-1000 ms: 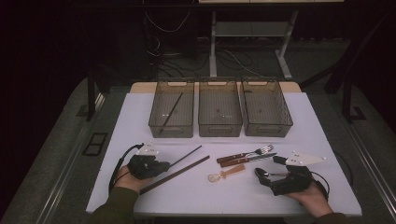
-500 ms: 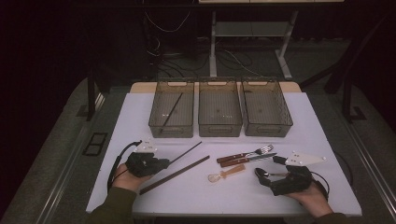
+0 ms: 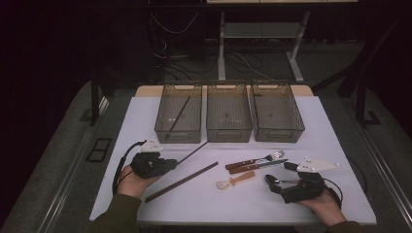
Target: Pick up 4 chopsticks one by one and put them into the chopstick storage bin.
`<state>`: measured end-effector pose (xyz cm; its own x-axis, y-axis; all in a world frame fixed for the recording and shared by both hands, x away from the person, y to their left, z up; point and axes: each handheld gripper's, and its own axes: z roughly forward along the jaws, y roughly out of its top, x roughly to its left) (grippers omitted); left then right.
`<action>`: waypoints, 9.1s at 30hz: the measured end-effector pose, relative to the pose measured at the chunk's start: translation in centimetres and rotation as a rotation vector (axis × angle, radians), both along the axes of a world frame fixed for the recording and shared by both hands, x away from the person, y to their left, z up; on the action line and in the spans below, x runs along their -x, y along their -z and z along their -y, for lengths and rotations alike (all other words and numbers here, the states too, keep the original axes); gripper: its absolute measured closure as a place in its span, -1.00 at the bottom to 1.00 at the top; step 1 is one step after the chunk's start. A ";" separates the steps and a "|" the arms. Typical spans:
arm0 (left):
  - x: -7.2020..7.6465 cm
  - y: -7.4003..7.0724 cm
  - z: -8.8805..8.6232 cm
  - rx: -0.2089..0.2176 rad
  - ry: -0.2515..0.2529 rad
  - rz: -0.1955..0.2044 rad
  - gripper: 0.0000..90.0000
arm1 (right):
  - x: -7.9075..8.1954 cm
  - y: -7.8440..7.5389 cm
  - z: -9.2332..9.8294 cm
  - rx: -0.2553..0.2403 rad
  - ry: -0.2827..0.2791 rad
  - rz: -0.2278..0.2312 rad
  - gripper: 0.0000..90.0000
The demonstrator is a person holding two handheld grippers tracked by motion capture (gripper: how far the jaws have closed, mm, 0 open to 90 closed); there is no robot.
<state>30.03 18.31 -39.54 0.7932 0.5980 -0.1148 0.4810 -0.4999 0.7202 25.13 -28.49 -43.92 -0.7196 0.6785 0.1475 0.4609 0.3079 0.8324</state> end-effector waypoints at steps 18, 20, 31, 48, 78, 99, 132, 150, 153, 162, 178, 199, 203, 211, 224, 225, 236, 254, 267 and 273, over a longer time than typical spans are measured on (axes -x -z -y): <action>-1.9 -1.6 0.0 0.031 -0.037 0.024 0.91 | -0.9 0.5 0.0 0.010 0.002 -0.014 -0.98; -2.2 -1.7 0.0 0.036 -0.042 0.025 0.91 | -0.9 0.5 0.1 0.008 0.004 -0.015 -0.98; -3.9 -2.4 -0.3 0.075 -0.089 0.035 0.91 | -0.7 0.4 0.0 0.000 -0.004 -0.011 -0.98; -7.8 -3.2 0.2 0.060 -0.149 0.030 0.91 | -0.5 0.3 0.0 -0.004 -0.003 -0.012 -0.98; -14.7 -4.7 1.5 0.001 -0.239 0.041 0.91 | -0.4 0.2 0.1 -0.016 -0.002 -0.010 -0.98; -17.9 -1.9 2.1 -0.040 -0.330 0.038 0.91 | -0.3 0.1 0.1 -0.021 -0.011 -0.010 -0.98; -17.5 -2.2 2.0 -0.057 -0.353 0.068 0.18 | -0.2 0.1 0.0 -0.020 -0.018 -0.008 -0.98; -13.2 -4.7 1.7 0.034 -0.186 0.107 -0.21 | -0.2 0.1 -0.1 -0.019 -0.015 -0.006 -0.98; -12.2 -4.7 1.7 0.039 -0.165 0.111 -0.28 | -0.2 0.1 -0.1 -0.018 -0.015 -0.005 -0.98; -9.4 -4.5 1.5 0.050 -0.112 0.118 -0.41 | -0.2 0.1 -0.1 -0.017 -0.014 -0.007 -0.98; -4.6 -2.8 1.3 0.085 -0.050 0.139 -0.55 | -0.2 0.1 -0.1 -0.019 -0.013 -0.010 -0.98; 1.1 1.1 -0.2 0.075 -0.025 0.133 -0.45 | -0.1 0.1 -0.1 -0.021 -0.010 -0.003 -0.98; 2.1 1.5 -0.4 0.077 -0.019 0.126 -0.29 | -0.1 0.0 -0.1 -0.021 -0.010 -0.007 -0.98; 3.5 2.4 -0.1 0.037 0.006 0.099 0.12 | 0.0 0.0 -0.2 -0.018 -0.008 -0.007 -0.98; 2.9 3.8 -0.1 -0.008 0.048 0.024 0.71 | 0.0 0.0 -0.2 -0.017 -0.011 -0.004 -0.98; 2.9 4.0 0.0 0.006 0.042 0.016 0.73 | 0.0 0.0 -0.2 -0.017 -0.011 -0.003 -0.98; 2.6 4.5 0.0 -0.012 0.044 0.001 0.75 | 0.0 0.0 -0.2 -0.016 -0.010 -0.003 -0.98; 2.4 4.8 0.1 -0.058 0.050 0.006 0.76 | -0.1 0.0 -0.2 -0.018 -0.007 -0.007 -0.98; 2.2 5.1 -0.1 -0.057 0.059 0.013 0.84 | 0.0 0.0 -0.2 -0.020 -0.008 -0.007 -0.98; 2.2 5.2 -0.1 -0.066 0.070 0.025 0.87 | 0.0 0.0 -0.2 -0.018 -0.013 -0.005 -0.98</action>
<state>27.80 18.38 -44.71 0.8355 0.5466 -0.0567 0.4257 -0.5786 0.6957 25.13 -28.27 -43.91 -0.7274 0.6666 0.1631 0.4611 0.2987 0.8355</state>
